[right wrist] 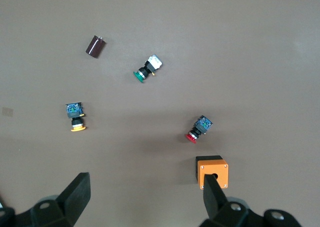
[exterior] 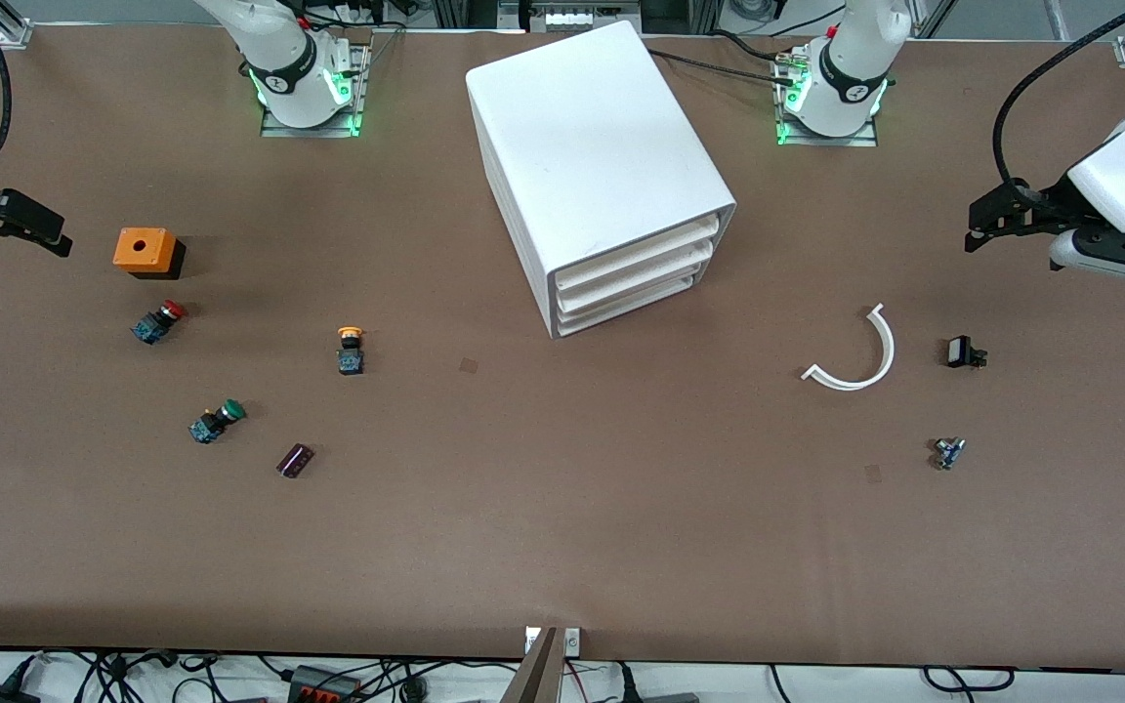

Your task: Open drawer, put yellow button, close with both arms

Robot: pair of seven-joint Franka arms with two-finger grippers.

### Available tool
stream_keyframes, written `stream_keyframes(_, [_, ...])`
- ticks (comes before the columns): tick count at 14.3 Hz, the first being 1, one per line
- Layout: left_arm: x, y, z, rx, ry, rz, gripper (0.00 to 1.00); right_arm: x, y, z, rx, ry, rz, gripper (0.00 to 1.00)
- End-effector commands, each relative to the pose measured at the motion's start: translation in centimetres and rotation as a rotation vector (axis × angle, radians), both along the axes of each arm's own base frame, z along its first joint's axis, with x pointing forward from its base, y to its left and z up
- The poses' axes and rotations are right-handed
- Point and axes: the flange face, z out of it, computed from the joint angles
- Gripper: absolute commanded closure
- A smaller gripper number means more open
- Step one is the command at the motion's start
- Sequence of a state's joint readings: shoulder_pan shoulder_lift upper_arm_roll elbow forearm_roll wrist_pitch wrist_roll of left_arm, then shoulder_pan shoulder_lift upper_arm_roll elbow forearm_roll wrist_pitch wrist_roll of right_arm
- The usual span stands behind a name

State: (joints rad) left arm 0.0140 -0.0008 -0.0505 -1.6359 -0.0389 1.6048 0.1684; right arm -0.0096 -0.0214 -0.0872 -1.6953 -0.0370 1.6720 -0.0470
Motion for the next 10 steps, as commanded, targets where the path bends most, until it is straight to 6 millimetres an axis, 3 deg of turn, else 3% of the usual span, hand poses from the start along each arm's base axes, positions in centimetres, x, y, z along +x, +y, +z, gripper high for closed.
stream_keyframes(1, [0.42,-0.02,0.62,0.007,0.004,-0.022,0.00,-0.86,0.20,0.31,-0.007,-0.008,0.019,0.00])
stream_keyframes(10, [0.42,-0.10,0.69,0.007,0.002,-0.023,0.00,-0.44,1.05,-0.03,-0.005,-0.006,0.029,0.00])
